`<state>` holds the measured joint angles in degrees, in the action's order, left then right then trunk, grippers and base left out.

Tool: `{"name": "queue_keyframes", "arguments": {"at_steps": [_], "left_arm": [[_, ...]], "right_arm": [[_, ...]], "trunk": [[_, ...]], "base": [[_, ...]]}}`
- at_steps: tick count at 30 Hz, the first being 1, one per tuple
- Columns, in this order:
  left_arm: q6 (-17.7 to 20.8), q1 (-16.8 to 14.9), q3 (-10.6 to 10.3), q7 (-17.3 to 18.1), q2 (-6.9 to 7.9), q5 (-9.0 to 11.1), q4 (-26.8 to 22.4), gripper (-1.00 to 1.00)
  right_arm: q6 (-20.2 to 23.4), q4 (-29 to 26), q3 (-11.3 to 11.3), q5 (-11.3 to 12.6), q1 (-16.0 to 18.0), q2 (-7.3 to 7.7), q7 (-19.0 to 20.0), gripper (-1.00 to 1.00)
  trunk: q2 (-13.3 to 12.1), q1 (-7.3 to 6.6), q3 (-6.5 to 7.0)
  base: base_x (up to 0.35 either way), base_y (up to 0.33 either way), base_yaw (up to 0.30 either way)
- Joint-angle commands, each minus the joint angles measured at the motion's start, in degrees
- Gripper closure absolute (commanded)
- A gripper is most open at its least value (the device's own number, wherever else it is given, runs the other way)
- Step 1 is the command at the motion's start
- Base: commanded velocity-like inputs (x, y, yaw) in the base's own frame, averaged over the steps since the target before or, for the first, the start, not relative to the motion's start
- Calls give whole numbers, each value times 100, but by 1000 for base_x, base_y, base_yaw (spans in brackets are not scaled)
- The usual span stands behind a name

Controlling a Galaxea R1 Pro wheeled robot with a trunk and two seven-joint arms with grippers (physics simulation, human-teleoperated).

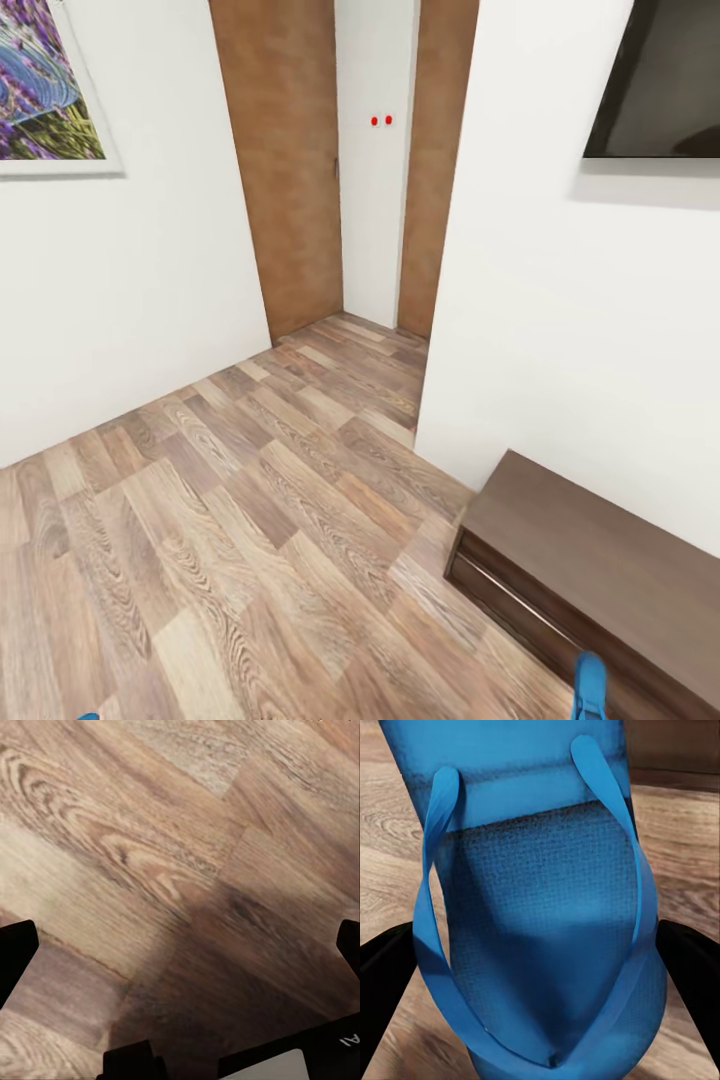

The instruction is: In the bedroom, move the book from the bed onto either nightstand, and place the two sandals side by side next to the bed.

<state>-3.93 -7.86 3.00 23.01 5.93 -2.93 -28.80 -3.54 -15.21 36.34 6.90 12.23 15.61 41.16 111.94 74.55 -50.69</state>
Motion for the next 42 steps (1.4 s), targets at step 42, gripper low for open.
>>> {"name": "queue_keyframes", "arguments": {"at_steps": [42], "left_arm": [[-20, -4, 25, 36, -5, -47, 23, -100]], "right_arm": [[-6, 9, -4, 39, 1, 3, 31, 100]], "trunk": [[2, -1, -4]], "base": [[0, 0, 271]]}}
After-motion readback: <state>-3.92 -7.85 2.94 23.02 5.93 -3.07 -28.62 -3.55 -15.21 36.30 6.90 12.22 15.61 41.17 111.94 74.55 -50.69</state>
